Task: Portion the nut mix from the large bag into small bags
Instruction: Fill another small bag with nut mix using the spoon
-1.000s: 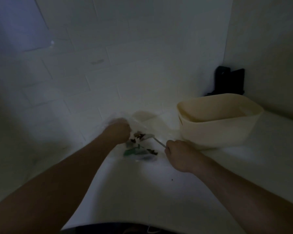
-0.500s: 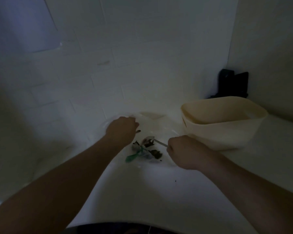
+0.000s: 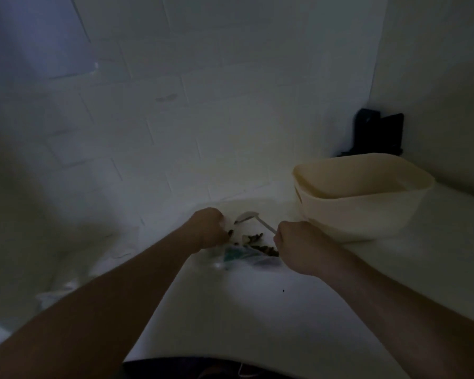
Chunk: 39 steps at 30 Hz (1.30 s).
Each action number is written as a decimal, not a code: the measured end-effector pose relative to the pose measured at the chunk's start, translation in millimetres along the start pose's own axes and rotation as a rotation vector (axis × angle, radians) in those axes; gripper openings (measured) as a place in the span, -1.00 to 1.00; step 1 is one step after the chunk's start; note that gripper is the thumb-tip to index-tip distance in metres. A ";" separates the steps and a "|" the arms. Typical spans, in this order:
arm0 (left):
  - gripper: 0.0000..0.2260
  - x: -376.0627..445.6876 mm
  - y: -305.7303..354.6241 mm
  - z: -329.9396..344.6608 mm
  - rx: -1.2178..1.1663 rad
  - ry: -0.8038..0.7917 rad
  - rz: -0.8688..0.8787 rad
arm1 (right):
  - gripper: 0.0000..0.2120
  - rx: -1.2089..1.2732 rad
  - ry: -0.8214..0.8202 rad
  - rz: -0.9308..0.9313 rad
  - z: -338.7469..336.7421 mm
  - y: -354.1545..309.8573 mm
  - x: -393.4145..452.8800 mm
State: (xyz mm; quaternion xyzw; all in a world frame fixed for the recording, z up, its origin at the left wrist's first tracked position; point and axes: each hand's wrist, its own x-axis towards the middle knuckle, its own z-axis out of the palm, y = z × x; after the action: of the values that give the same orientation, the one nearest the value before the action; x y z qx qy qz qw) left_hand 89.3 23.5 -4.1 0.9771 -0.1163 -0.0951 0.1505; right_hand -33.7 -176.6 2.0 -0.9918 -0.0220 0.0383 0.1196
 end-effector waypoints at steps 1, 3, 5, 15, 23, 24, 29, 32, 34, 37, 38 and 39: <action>-0.72 -0.2 0.5 2.2 0.039 0.004 0.009 | -0.81 -0.006 -0.012 0.002 2.2 0.9 -0.5; -0.68 -0.8 3.3 2.3 0.049 0.013 0.015 | -0.78 0.000 -0.015 0.037 6.6 5.0 0.5; -0.65 -5.7 9.8 -2.2 0.038 0.029 0.004 | -0.78 0.022 0.014 0.084 11.6 8.8 2.9; -0.59 2.5 6.8 -23.3 -0.655 -0.041 -0.091 | -0.82 0.012 0.092 -0.036 22.4 27.0 -0.4; -0.68 -2.2 5.6 -23.1 -0.454 -0.153 0.089 | -0.81 0.034 0.157 0.021 24.2 28.1 1.9; -0.76 -2.8 5.3 -20.9 -0.397 -0.103 0.129 | -0.81 0.029 0.160 0.022 24.9 28.4 2.2; -0.79 -4.5 -0.4 -11.5 0.238 0.235 0.248 | -0.81 0.004 0.160 0.007 26.3 29.8 1.0; -0.82 -8.5 -4.7 -6.5 0.270 0.251 0.337 | -0.85 -0.036 0.172 -0.013 22.6 25.7 -2.3; -0.86 -16.9 -3.2 -5.5 0.223 0.232 0.392 | -0.86 -0.042 0.182 -0.033 18.8 22.1 -4.1; -0.68 -30.2 0.4 -3.9 0.341 0.201 0.367 | -0.86 -0.016 0.182 -0.055 15.2 16.5 -4.8; -0.59 -33.5 1.6 -2.5 0.413 0.165 0.344 | -0.86 -0.024 0.183 -0.074 15.6 14.5 -4.0; -0.51 -35.7 2.4 0.0 0.485 0.118 0.323 | -0.87 -0.033 0.174 -0.081 17.0 12.8 -2.5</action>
State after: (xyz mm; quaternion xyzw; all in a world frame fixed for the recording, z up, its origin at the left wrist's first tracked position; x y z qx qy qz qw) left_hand 54.7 30.5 2.1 0.9572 -0.2808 0.0177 -0.0679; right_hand -37.1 -185.2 -17.4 -0.9915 -0.0523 -0.0534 0.1063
